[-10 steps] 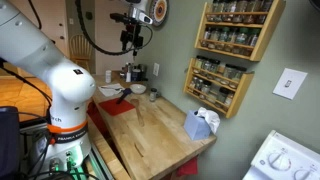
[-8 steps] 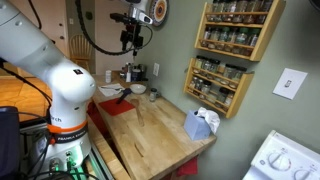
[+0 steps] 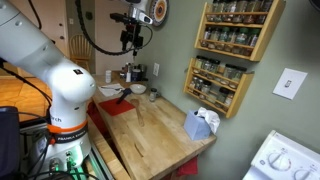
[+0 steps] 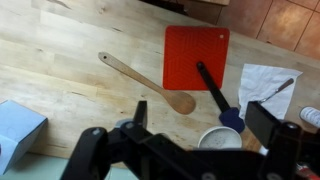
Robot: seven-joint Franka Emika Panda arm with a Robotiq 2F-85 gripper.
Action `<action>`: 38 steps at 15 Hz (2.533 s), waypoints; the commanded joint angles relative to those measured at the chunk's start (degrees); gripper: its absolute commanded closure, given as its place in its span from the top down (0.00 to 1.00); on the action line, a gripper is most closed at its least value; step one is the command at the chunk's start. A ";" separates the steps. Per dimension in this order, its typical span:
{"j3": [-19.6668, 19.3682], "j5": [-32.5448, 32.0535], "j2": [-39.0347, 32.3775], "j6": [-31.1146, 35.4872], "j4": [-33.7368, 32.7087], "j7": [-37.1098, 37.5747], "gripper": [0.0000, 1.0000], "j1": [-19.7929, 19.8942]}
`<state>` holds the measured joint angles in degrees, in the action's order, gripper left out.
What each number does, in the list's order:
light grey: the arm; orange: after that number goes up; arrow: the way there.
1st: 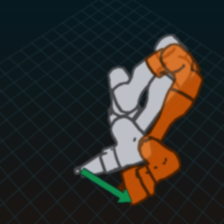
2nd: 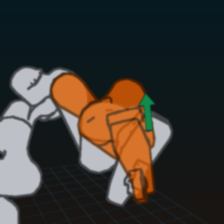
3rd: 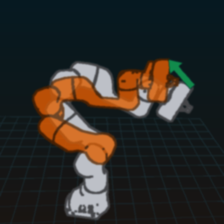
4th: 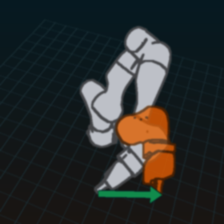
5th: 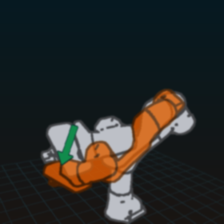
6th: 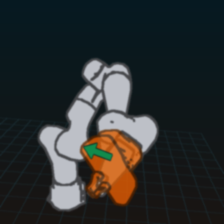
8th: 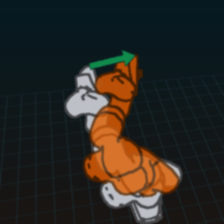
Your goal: Pick up the whisk from the left side of the bottom spice rack and put it on the table
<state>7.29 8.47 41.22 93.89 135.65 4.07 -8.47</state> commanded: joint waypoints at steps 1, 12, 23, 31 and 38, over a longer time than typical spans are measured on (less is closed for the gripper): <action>-0.03 -0.42 -1.32 4.81 -0.37 0.14 1.00 1.74; 3.18 -2.95 -6.32 47.68 6.33 17.38 1.00 10.27; 15.35 -4.10 -14.69 82.41 12.37 42.71 1.00 26.87; 25.23 -3.55 -23.20 93.92 9.88 45.57 1.00 38.76; 23.87 -3.22 -24.50 93.65 9.32 44.50 1.00 37.06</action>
<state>31.15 5.25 16.72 187.55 144.96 48.57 28.60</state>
